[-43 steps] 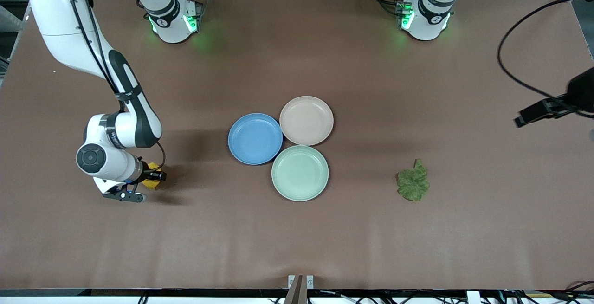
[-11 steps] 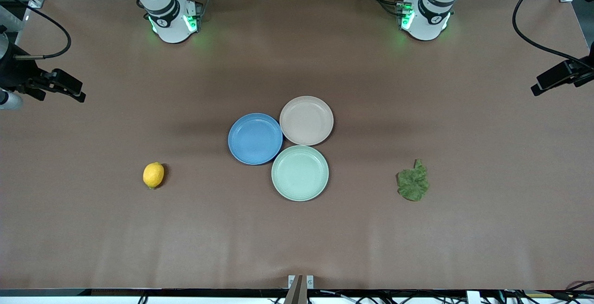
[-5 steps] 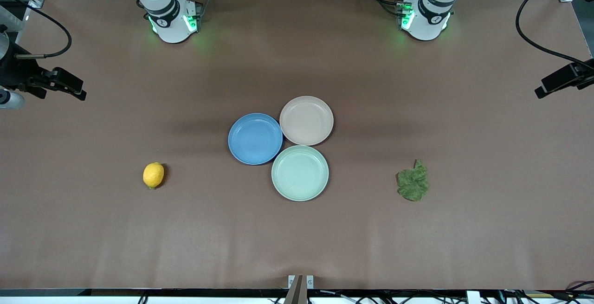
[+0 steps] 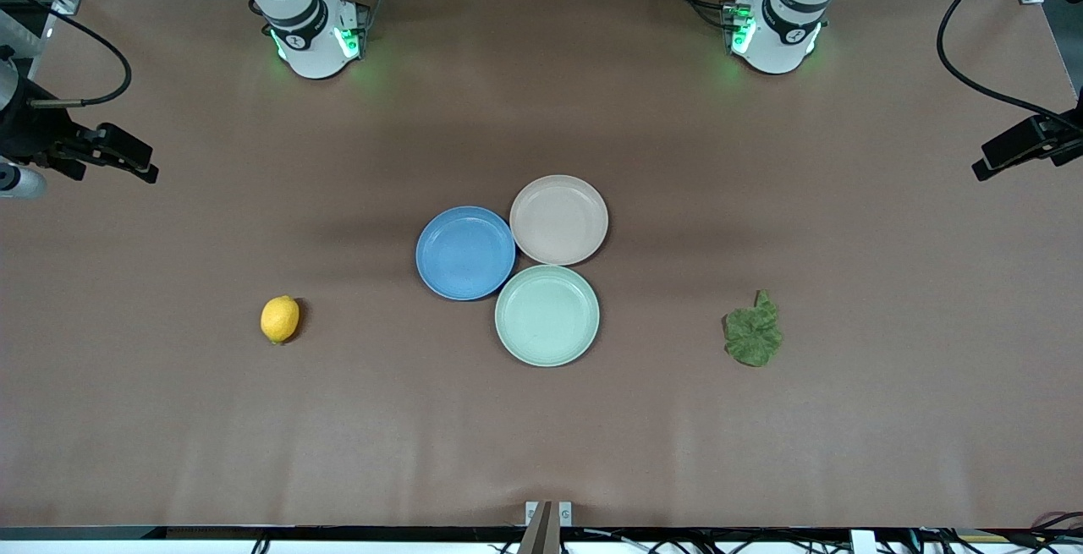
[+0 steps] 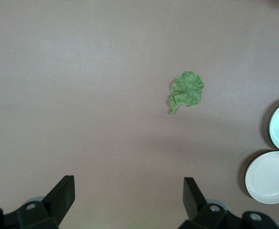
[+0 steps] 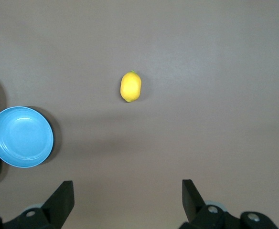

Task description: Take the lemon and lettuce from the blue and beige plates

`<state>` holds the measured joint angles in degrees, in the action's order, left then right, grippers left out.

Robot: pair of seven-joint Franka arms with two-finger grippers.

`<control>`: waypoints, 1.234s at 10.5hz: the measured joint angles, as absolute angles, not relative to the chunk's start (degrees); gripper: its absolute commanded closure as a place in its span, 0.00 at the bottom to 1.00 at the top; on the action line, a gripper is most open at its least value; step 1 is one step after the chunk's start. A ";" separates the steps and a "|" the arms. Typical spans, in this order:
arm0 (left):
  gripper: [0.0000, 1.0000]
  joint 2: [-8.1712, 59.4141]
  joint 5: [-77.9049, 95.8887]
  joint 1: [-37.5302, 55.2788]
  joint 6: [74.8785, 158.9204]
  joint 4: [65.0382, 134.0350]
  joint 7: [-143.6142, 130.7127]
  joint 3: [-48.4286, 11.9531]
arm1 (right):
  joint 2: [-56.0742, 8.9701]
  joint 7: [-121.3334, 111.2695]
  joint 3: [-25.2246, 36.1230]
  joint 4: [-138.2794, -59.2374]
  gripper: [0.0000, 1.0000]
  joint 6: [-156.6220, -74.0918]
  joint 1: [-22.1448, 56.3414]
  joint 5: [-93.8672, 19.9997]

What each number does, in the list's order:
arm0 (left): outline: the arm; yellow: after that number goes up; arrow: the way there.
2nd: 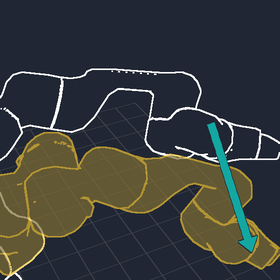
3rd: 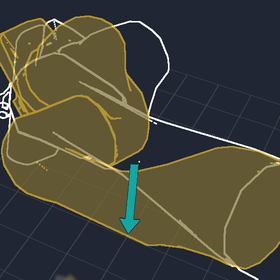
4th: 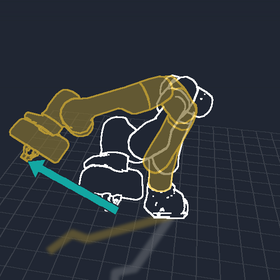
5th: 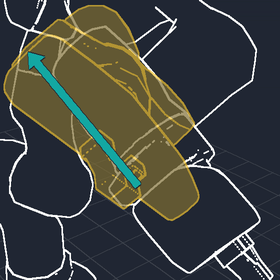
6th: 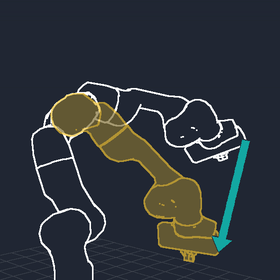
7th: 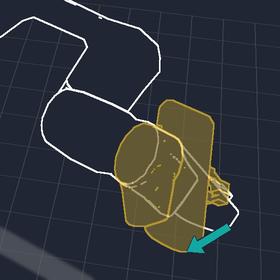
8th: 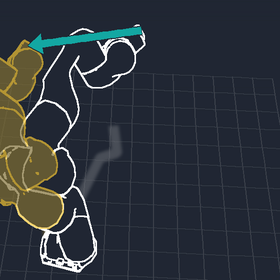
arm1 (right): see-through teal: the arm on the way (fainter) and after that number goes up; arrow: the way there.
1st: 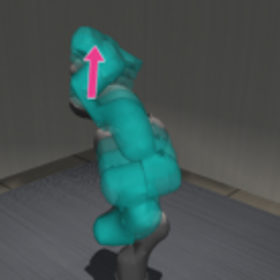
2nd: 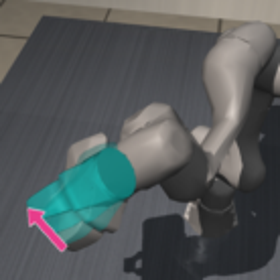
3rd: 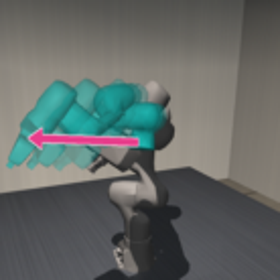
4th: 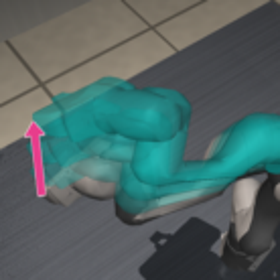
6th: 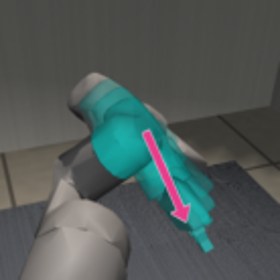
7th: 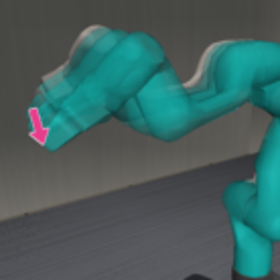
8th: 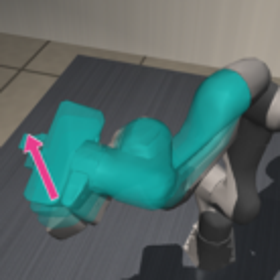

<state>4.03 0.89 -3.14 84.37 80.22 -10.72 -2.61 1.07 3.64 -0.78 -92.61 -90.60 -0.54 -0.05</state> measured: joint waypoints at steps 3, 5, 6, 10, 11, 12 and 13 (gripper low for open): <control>0.00 4.04 0.99 -3.17 84.37 80.22 -10.72 -2.61 | 1.03 3.61 -0.81 -92.66 0.00 -90.46 -0.54 -0.07; 0.00 4.04 0.99 -3.22 84.39 80.22 -10.72 -2.59 | 1.00 3.61 -0.81 -92.66 0.00 -90.45 -0.54 -0.07; 0.00 4.07 1.14 -3.29 84.39 80.24 -10.65 -2.58 | 0.99 3.60 -0.81 -92.67 0.00 -90.42 -0.54 -0.07; 0.00 4.59 1.70 -3.81 84.44 80.27 -8.91 -2.46 | 0.99 3.60 -0.81 -92.67 0.00 -90.38 -0.54 -0.08; 0.00 4.59 1.72 -3.82 84.47 80.26 -8.90 -2.46 | 0.99 3.60 -0.81 -92.67 0.00 -90.38 -0.54 -0.08; 0.00 4.59 1.72 -3.82 84.51 80.26 -8.90 -2.46 | 0.99 3.60 -0.81 -92.67 0.00 -90.40 -0.54 -0.08; 0.00 4.59 1.72 -3.82 84.54 80.26 -8.90 -2.46 | 0.98 3.60 -0.81 -92.67 0.00 -90.45 -0.54 -0.08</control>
